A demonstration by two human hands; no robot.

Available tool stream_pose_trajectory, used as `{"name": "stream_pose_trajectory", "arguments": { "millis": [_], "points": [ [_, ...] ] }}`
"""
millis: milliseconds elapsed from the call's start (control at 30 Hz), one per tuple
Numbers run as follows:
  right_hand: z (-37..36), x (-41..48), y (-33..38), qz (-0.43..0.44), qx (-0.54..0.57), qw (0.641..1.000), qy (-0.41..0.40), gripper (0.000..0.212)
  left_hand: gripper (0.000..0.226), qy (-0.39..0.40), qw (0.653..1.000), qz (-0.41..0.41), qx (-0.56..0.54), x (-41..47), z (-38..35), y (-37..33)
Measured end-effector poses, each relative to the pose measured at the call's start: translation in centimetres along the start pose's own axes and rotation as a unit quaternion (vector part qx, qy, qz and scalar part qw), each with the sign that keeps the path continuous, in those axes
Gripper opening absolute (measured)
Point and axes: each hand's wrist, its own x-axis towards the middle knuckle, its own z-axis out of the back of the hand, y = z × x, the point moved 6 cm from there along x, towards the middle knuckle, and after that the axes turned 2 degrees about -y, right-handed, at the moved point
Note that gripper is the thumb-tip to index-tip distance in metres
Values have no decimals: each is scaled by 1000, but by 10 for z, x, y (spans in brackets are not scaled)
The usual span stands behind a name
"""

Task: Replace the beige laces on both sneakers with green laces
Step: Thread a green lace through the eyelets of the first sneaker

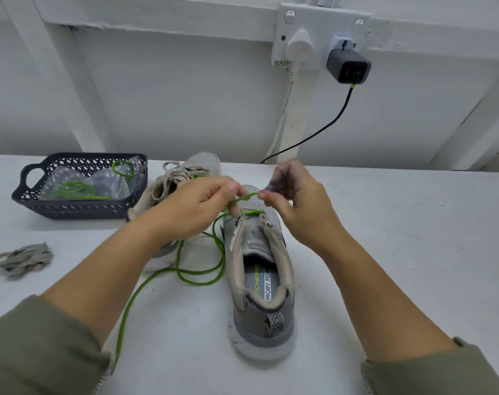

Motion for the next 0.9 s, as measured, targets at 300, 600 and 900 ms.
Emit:
{"name": "stream_pose_trajectory", "arguments": {
  "millis": [300, 600, 900],
  "points": [
    [-8, -19, -16, -33, -117, 992, 9, 23, 29, -93, 903, 51, 415, -5, 8, -8],
    [7, -13, -18, -76, -42, 995, -48, 29, 6, -87, 995, 45, 30, 1, -13, 7],
    [-16, -14, -39, -332, -196, 911, 146, 47, 7, -52, 979, 129, 148, 27, -25, 17]
  ]
}}
